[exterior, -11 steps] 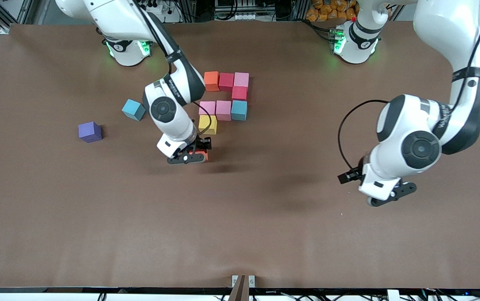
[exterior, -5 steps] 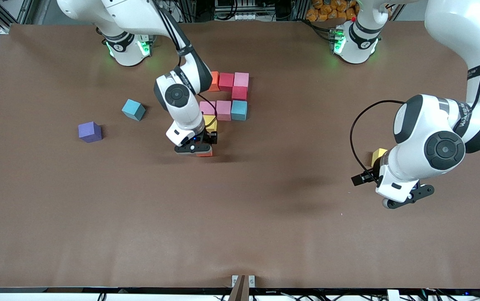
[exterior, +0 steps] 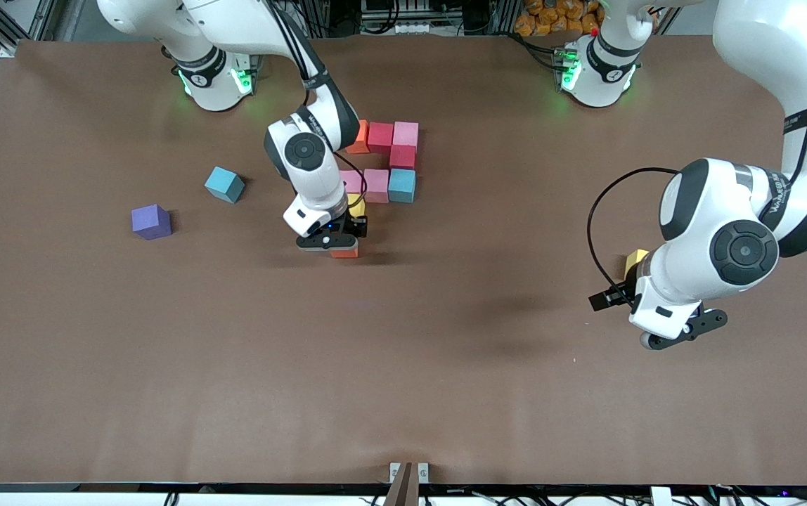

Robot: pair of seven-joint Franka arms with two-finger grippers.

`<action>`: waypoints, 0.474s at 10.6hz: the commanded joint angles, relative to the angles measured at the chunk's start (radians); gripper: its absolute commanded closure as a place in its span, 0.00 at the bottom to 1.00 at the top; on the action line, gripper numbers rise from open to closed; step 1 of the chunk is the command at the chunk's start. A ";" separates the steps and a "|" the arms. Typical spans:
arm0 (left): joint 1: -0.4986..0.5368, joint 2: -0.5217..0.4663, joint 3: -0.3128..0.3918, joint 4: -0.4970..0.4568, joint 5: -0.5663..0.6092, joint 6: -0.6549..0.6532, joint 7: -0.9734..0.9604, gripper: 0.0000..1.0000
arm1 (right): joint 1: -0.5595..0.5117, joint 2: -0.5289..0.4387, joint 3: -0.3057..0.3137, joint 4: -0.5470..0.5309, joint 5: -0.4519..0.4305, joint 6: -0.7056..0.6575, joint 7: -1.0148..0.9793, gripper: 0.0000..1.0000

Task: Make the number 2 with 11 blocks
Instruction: 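Lower the orange block below the yellow block and open the right gripper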

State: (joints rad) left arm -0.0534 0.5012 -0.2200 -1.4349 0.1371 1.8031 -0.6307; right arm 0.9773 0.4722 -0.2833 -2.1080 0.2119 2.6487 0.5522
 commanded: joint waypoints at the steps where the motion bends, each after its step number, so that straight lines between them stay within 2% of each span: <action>1: 0.007 -0.049 -0.009 -0.050 0.022 -0.001 0.016 0.00 | 0.021 -0.046 -0.014 -0.055 -0.011 0.020 0.032 0.75; 5: 0.027 -0.085 -0.013 -0.097 0.022 0.001 0.052 0.00 | 0.029 -0.046 -0.014 -0.070 -0.011 0.036 0.041 0.75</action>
State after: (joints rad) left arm -0.0412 0.4671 -0.2208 -1.4699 0.1373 1.8030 -0.6026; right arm 0.9873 0.4665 -0.2846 -2.1349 0.2119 2.6697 0.5633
